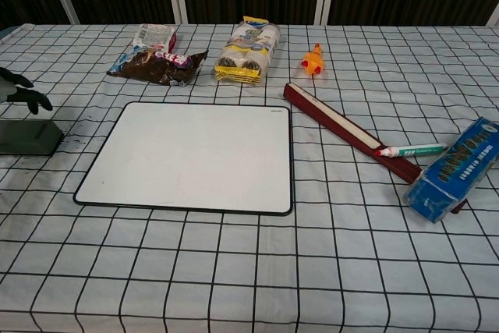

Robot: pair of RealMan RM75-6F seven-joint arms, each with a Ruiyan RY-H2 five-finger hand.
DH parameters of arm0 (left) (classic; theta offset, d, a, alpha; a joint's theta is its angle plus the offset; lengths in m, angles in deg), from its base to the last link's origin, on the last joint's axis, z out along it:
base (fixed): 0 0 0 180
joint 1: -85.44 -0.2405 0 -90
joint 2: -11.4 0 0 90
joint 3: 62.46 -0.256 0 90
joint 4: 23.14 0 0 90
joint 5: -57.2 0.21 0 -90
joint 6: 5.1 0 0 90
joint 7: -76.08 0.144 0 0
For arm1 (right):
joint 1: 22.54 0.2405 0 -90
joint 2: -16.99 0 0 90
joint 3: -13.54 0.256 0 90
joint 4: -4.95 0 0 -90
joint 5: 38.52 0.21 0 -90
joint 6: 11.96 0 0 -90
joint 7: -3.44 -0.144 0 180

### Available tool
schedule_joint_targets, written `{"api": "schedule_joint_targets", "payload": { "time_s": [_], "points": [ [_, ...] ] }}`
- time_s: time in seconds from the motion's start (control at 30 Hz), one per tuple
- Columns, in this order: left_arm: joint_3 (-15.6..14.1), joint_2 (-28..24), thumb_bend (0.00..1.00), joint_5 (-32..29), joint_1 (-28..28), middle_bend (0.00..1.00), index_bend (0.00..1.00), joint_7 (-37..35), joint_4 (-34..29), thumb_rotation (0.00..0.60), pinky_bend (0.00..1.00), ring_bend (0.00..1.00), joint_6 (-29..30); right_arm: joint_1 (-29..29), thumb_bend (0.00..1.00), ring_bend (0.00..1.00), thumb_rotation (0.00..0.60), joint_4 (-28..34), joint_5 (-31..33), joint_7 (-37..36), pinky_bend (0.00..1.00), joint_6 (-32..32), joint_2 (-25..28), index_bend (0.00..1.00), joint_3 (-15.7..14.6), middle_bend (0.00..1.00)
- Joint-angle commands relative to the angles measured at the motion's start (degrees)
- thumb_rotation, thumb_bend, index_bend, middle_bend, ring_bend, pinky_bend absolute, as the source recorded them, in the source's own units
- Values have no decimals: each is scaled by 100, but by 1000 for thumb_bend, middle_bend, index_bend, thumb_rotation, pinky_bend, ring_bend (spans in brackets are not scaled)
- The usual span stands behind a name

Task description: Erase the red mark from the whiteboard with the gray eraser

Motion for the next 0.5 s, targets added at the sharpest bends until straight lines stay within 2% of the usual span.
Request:
{"api": "schedule_joint_targets", "payload": {
  "time_s": [0.03,0.33,0.5],
  "points": [
    [62,-268,136,-22,-71,58,0,314,-442,600,0,0,331,1,145,142,600,2,5,-4,187,-6,0,6,0,46],
    [86,-1247,136,290,-650,57,0,661,-2052,600,0,0,1693,3,145,142,600,3,-4,-4,187,3,4,5,4,46],
    [-5,-1872,137,831,-1234,42,0,-27,-2811,600,0,0,2570,-1,144,142,600,0,-23,2,187,26,0,6,6,46]
  ]
}}
